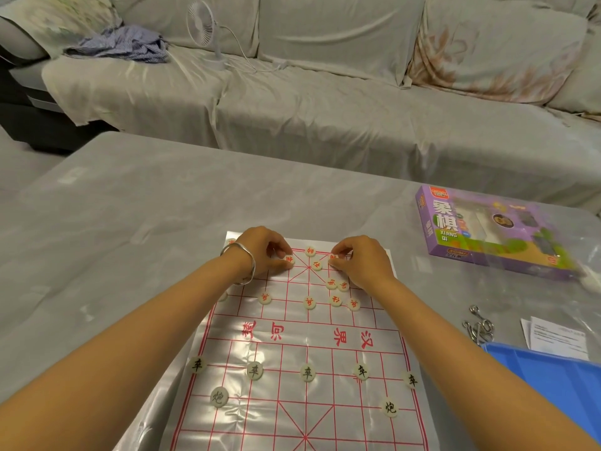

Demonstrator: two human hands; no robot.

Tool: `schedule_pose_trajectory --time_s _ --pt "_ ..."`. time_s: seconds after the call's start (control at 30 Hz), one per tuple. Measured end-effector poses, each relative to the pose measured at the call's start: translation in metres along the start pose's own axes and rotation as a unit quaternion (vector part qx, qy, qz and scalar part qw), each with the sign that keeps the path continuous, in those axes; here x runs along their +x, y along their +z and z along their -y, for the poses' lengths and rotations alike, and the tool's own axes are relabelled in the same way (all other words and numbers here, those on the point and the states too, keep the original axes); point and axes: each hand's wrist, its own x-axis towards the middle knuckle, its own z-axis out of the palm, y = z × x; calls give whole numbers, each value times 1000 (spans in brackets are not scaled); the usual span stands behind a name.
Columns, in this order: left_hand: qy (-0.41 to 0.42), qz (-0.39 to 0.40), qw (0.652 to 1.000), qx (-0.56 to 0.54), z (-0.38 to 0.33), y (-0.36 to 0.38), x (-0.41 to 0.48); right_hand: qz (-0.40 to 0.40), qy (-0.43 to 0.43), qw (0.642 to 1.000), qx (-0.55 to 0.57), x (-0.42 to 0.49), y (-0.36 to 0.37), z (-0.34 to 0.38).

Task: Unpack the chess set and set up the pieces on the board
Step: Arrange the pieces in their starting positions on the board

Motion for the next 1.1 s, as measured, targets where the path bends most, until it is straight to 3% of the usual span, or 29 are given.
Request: schedule_pose_trajectory --time_s 0.3,0.67,0.77,0.9,1.1 --pt "-39 -45 998 -32 -2 9 13 -12 -16 1000 6 7 3 -3" --pt "-46 -42 998 -24 -3 10 13 -10 -24 1000 -2 9 5 -3" --pt "-39 -38 998 9 -7 10 12 -7 -26 1000 -5 9 5 -3" --pt "9 -55 989 136 -14 13 15 0 -26 1000 -1 10 4 -4" --pt "13 -29 993 112 -17 20 21 10 -36 999 -2 13 0 -5"
